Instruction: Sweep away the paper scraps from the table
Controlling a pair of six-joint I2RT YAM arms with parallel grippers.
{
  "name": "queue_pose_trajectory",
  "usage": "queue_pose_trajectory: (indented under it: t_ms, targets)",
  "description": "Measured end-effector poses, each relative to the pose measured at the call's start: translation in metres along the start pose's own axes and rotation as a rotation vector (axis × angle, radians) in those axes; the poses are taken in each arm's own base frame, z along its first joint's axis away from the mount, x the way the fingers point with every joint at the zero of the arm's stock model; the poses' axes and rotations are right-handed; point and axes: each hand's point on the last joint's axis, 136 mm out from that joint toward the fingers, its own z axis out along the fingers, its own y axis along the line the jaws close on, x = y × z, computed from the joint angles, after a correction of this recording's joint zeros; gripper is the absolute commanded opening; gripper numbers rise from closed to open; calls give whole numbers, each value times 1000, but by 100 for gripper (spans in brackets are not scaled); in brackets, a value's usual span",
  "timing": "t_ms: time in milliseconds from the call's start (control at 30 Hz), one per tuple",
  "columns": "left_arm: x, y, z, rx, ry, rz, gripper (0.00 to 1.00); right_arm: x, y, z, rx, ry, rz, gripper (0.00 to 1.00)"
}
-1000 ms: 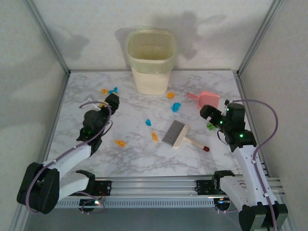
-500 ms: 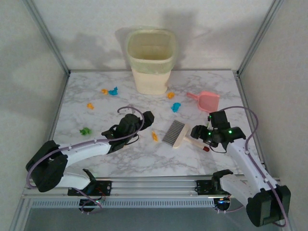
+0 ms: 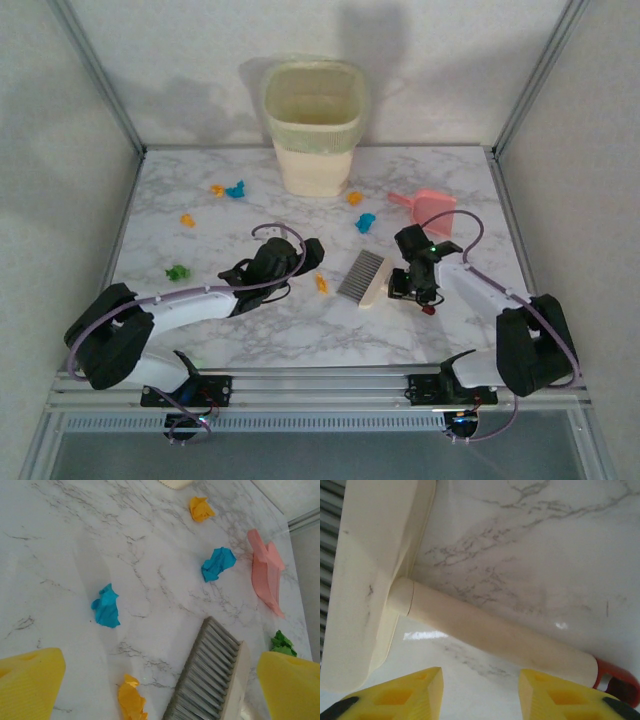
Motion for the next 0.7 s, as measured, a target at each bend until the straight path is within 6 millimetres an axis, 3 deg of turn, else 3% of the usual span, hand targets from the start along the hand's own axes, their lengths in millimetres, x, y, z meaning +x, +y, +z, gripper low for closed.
queue_pose_trajectory:
  t_ms: [233,700]
  targets:
    - [0,-1,0,2,0,0,98,-7,-3,4,29,-17,-31,56]
    - [0,-1,0,2,0,3,99,-12,1,11,27,-13,-50,56]
